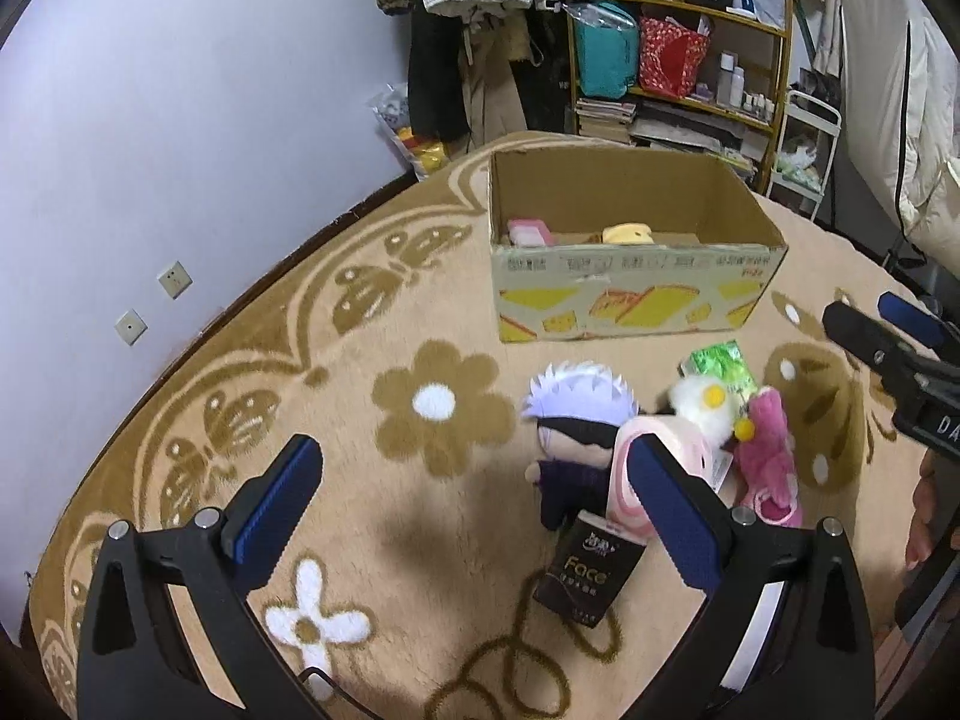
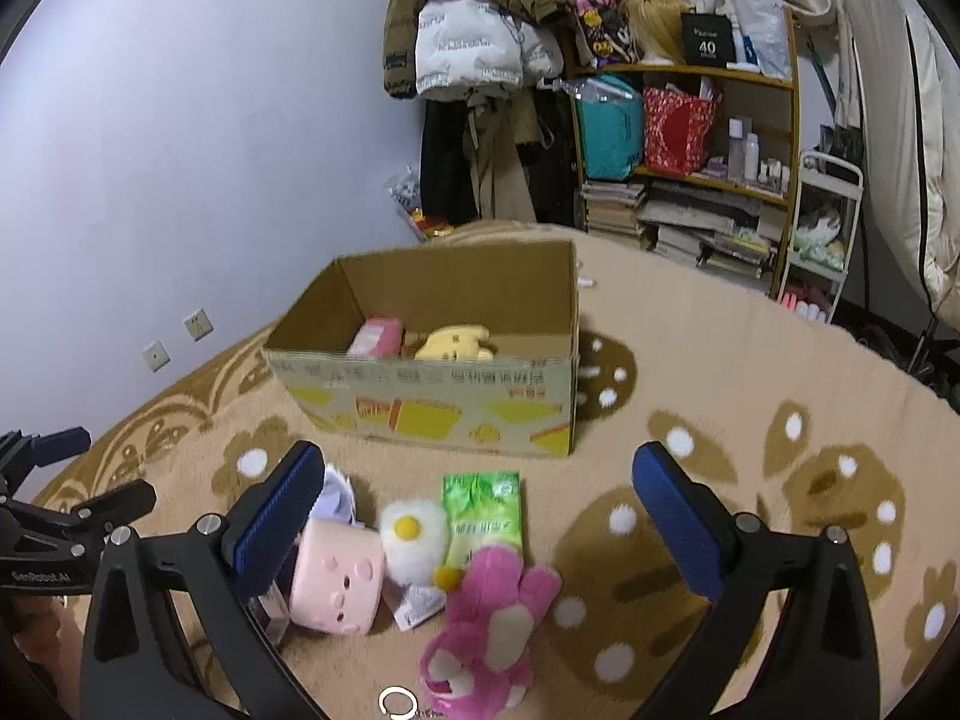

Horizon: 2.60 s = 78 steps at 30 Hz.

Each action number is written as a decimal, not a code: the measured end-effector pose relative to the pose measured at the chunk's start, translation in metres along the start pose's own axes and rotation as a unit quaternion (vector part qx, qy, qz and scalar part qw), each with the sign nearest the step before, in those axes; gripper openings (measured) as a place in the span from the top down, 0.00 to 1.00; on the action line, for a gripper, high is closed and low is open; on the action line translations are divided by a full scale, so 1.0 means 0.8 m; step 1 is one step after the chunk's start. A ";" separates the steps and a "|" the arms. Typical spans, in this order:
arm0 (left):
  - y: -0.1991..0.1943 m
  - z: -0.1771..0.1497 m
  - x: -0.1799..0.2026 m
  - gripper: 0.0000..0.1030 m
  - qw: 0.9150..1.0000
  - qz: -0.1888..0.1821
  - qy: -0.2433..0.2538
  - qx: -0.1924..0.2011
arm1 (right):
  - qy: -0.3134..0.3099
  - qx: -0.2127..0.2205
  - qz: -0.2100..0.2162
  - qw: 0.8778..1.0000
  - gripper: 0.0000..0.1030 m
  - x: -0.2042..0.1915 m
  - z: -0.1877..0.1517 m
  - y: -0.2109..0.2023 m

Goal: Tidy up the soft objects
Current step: 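Withdraw both open grippers from the box back toward the remaining toys, then grasp black Face tissue pack with left gripper while right gripper grasps pink bear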

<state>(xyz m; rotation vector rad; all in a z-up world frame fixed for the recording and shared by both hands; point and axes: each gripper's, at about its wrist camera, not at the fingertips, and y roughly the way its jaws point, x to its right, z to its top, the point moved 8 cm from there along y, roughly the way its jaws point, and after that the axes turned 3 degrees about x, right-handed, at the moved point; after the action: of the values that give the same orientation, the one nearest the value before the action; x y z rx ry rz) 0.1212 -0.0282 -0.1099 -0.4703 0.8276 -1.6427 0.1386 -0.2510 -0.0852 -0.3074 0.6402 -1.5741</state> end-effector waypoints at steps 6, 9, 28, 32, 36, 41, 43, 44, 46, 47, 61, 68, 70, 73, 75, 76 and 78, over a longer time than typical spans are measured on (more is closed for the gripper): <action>0.011 -0.010 0.010 0.02 1.000 -0.010 -0.003 -0.011 | -0.002 -0.021 -0.003 1.000 0.00 -0.001 -0.032 0.012; 0.017 -0.016 0.019 0.02 1.000 -0.013 0.009 -0.016 | 0.000 -0.030 -0.005 1.000 0.00 0.002 -0.044 0.017; 0.060 -0.052 0.051 0.02 0.995 -0.036 0.031 -0.091 | 0.013 -0.072 -0.003 0.997 0.02 0.016 -0.090 0.050; 0.065 -0.057 0.057 0.02 0.993 -0.044 0.037 -0.099 | 0.029 -0.086 0.001 0.996 0.10 0.021 -0.098 0.058; 0.072 -0.064 0.064 0.02 0.991 -0.052 0.047 -0.116 | 0.036 -0.105 0.004 0.994 0.14 0.023 -0.109 0.067; 0.083 -0.073 0.066 0.02 0.988 -0.052 0.046 -0.137 | 0.035 -0.122 0.007 0.992 0.17 0.021 -0.119 0.074; 0.087 -0.077 0.068 0.02 0.986 -0.056 0.050 -0.147 | 0.033 -0.127 0.007 0.991 0.21 0.019 -0.123 0.076; 0.090 -0.080 0.069 0.02 0.985 -0.057 0.053 -0.151 | 0.032 -0.128 0.008 0.991 0.25 0.019 -0.124 0.077; 0.094 -0.084 0.074 0.02 0.984 -0.058 0.060 -0.159 | 0.032 -0.131 0.010 0.991 0.27 0.019 -0.126 0.079; 0.095 -0.086 0.076 0.02 0.983 -0.059 0.064 -0.162 | 0.032 -0.133 0.009 0.991 0.27 0.019 -0.128 0.080; 0.100 -0.102 0.085 0.27 0.977 -0.064 0.089 -0.184 | 0.038 -0.152 0.013 0.988 0.32 0.017 -0.141 0.091; 0.100 -0.102 0.082 0.44 0.977 -0.073 0.078 -0.185 | 0.044 -0.147 0.009 0.988 0.34 0.020 -0.139 0.089; 0.100 -0.102 0.084 0.54 0.976 -0.081 0.078 -0.186 | 0.046 -0.148 0.010 0.988 0.35 0.020 -0.139 0.089; 0.098 -0.101 0.085 0.54 0.977 -0.080 0.078 -0.181 | 0.048 -0.150 0.011 0.987 0.35 0.021 -0.139 0.089; 0.096 -0.099 0.083 0.55 0.978 -0.079 0.075 -0.176 | 0.049 -0.150 0.011 0.987 0.35 0.020 -0.139 0.089; 0.095 -0.097 0.082 0.55 0.979 -0.077 0.074 -0.173 | 0.050 -0.150 0.011 0.987 0.35 0.021 -0.140 0.089; 0.093 -0.094 0.080 0.55 0.981 -0.073 0.071 -0.166 | 0.050 -0.150 0.010 0.987 0.35 0.021 -0.140 0.089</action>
<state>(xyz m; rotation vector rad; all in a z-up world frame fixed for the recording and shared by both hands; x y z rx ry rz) 0.1037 -0.0752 -0.2227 -0.6651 1.2084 -1.6921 0.1333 -0.2427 -0.2188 -0.4459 0.9599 -1.4791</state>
